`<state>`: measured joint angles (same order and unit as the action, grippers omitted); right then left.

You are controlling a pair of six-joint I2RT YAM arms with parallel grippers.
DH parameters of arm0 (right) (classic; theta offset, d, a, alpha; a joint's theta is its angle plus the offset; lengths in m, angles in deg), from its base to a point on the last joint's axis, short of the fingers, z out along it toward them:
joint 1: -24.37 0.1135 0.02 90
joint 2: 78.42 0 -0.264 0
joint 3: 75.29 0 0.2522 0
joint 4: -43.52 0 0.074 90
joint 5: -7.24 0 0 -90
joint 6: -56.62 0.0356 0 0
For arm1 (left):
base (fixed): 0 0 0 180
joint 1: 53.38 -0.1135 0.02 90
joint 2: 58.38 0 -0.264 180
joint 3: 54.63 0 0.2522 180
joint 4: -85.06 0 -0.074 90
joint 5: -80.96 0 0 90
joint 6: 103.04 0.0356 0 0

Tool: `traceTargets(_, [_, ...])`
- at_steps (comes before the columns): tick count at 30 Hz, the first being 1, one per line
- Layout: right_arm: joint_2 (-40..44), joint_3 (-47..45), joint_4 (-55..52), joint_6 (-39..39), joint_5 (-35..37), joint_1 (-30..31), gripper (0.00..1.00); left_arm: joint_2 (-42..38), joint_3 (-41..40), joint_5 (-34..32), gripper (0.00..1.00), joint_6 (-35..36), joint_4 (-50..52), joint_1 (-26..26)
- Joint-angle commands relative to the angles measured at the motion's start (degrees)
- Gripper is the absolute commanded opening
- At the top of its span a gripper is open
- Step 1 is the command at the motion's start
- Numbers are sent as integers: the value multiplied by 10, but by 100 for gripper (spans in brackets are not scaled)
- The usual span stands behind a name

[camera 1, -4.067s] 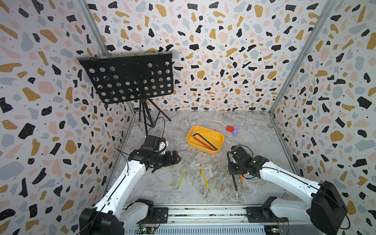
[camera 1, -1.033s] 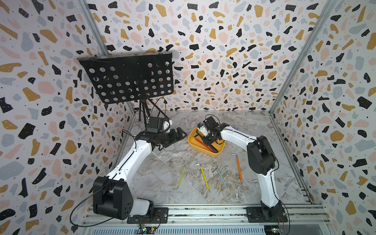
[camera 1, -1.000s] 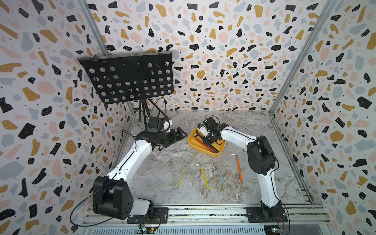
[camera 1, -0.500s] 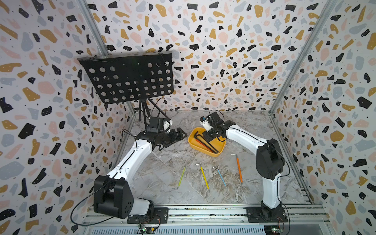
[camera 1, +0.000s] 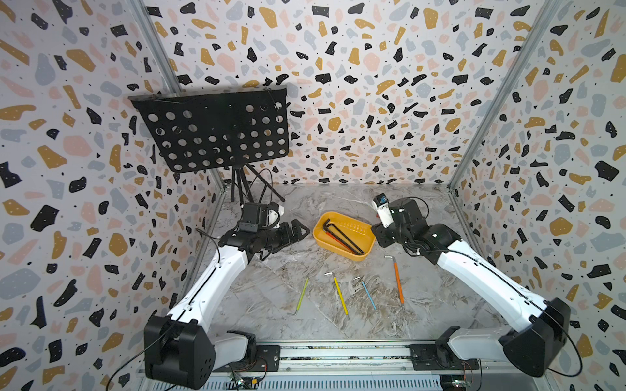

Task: Put the hex key on the desktop into the storage box
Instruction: Place the Allen key in the storage box, then pick up the Allen key from the center of the board.

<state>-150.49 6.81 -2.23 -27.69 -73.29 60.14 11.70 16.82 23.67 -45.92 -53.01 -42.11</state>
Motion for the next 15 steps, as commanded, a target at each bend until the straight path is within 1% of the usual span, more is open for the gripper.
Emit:
traceTargets(1, [52,-50,-57,47,23,-4,55,-36,-35,27,100,-17,5,-3])
traceTargets(5, [94,-107,-79,97,21,-5,56,-69,-58,16,100,12,66,-1])
traceTargets(9, [111,-168,-88,162,23,-5,56,-85,-65,-45,100,49,132,2])
traceTargets(12, [108,-204,-87,196,25,-5,55,-82,-74,-65,100,64,154,2])
traceTargets(15, [104,-225,-88,206,35,-5,54,-81,-92,-76,100,66,154,3])
